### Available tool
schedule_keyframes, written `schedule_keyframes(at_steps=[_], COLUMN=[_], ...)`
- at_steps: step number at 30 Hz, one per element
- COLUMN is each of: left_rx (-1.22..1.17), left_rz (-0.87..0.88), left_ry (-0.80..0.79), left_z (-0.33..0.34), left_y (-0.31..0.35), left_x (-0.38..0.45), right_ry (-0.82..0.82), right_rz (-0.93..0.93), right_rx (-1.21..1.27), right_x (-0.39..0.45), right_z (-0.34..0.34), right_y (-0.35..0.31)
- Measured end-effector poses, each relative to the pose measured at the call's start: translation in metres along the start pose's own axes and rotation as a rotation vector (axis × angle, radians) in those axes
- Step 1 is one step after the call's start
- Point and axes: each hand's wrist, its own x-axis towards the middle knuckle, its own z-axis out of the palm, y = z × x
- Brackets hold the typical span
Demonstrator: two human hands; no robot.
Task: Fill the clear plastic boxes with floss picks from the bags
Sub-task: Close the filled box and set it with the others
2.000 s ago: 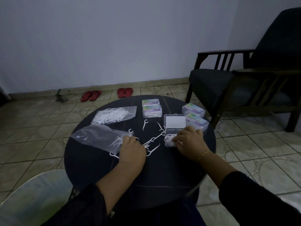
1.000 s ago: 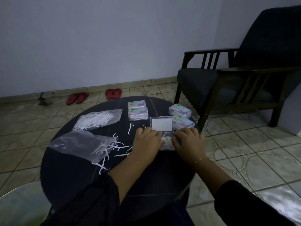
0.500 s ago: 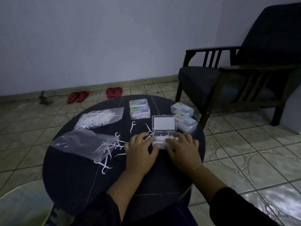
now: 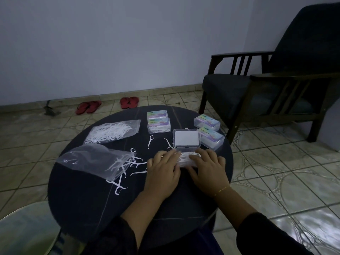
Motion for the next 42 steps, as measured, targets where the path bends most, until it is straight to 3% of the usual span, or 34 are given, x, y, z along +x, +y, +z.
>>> schedule_keyframes(at_steps=[8,13,18,21,26,35,42], left_rx=[-0.116,-0.039,0.051,0.092,0.054,-0.242,-0.151], left_rz=[-0.123,-0.149,-0.061,-0.020,-0.128,-0.145,-0.269], left_ry=[0.152,0.056,-0.081,-0.078,-0.024,-0.114,-0.087], left_z=[-0.009,-0.034,-0.068,-0.077,-0.071,-0.065,-0.074], left_y=[-0.011,-0.037,-0.063,-0.077,-0.072,-0.052,-0.065], left_x=[-0.007,-0.027,-0.044,-0.062,-0.090,-0.076,-0.065], right_ry=[0.036,0.106,-0.066,-0.192,-0.322,-0.277,-0.311], right_rz=[-0.013,-0.081,-0.298,-0.375,-0.394,-0.397,-0.349], right_rx=[-0.007,0.012,0.007,-0.094,-0.311,-0.239,-0.256], right_x=[0.001,0.004,0.018,0.028,0.043,0.043,0.048], right_z=[-0.001,0.001,-0.007,-0.005,-0.002,0.003,-0.006], right_y=[-0.001,-0.017,-0.053,-0.071,-0.090,-0.101,-0.088])
